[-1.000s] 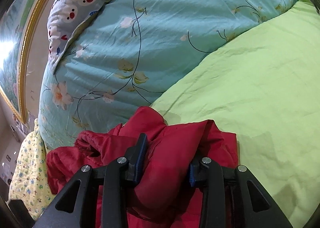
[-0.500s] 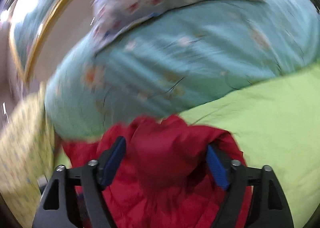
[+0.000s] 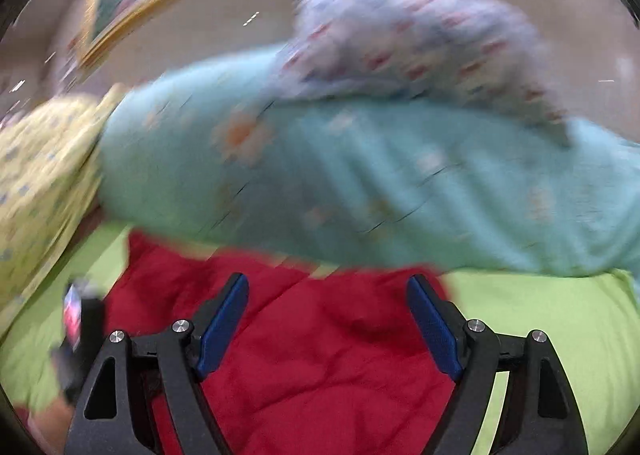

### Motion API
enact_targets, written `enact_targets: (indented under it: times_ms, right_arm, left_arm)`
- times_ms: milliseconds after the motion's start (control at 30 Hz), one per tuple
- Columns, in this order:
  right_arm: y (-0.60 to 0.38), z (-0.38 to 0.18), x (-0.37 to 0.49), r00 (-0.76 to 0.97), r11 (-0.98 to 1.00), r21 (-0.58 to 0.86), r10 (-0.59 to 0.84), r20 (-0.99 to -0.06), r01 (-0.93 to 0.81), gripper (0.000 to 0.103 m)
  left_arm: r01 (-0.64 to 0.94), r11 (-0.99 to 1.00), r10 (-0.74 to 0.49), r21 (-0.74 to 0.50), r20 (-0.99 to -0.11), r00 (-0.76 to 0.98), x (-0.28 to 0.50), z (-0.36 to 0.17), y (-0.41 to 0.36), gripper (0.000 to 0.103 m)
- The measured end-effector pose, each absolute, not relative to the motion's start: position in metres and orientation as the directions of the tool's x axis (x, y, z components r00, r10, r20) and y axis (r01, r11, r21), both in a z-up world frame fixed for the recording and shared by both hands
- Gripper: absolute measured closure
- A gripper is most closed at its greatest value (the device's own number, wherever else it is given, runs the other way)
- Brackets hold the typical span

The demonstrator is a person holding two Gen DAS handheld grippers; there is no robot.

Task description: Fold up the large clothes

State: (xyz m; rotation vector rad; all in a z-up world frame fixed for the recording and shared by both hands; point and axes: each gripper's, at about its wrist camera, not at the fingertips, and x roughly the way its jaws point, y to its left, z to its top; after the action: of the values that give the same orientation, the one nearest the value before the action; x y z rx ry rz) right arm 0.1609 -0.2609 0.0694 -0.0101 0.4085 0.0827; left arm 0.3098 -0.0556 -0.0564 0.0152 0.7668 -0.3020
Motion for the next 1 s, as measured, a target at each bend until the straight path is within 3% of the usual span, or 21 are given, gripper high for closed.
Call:
enact_targets:
  times_ms: [67, 167, 267, 367, 500, 667, 1000]
  right_arm:
    - [-0.244, 0.047, 0.181, 0.848, 0.986, -0.005, 0.143, -0.51, -0.169, 0.021]
    - [-0.228, 0.003, 0.21, 0.751, 0.981, -0.038, 0.122, -0.649, -0.193, 0.021]
    - [-0.243, -0.038, 0.231, 0.695, 0.991, -0.034, 0.066, -0.716, -0.129, 0.019]
    - [-0.269, -0.05, 0.239, 0.69, 0.995, 0.057, 0.097, -0.718, -0.08, 0.019]
    - [-0.281, -0.042, 0.235, 0.727, 1.0, 0.021, 0.021, -0.686, -0.009, 0.019]
    - [-0.303, -0.044, 0.235, 0.744, 0.997, 0.025, -0.04, -0.667, 0.077, 0.019]
    - [-0.339, -0.077, 0.243, 0.709, 0.974, 0.202, 0.069, -0.702, 0.105, 0.015]
  left_arm:
    - [0.276, 0.957, -0.263, -0.095, -0.689, 0.675, 0.311, -0.057, -0.056, 0.065]
    - [0.282, 0.955, -0.266, -0.095, -0.698, 0.665, 0.313, -0.056, -0.057, 0.065]
    - [0.288, 0.952, -0.275, -0.105, -0.708, 0.651, 0.313, -0.048, -0.055, 0.065]
    - [0.292, 0.95, -0.283, -0.109, -0.691, 0.665, 0.314, -0.036, -0.043, 0.066]
    - [0.208, 0.976, -0.198, -0.07, -0.692, 0.694, 0.337, -0.032, -0.024, 0.066]
    - [0.172, 0.979, -0.194, -0.106, -0.736, 0.649, 0.38, -0.043, -0.015, 0.066]
    - [0.185, 0.973, -0.223, -0.136, -0.764, 0.606, 0.401, -0.054, -0.022, 0.065]
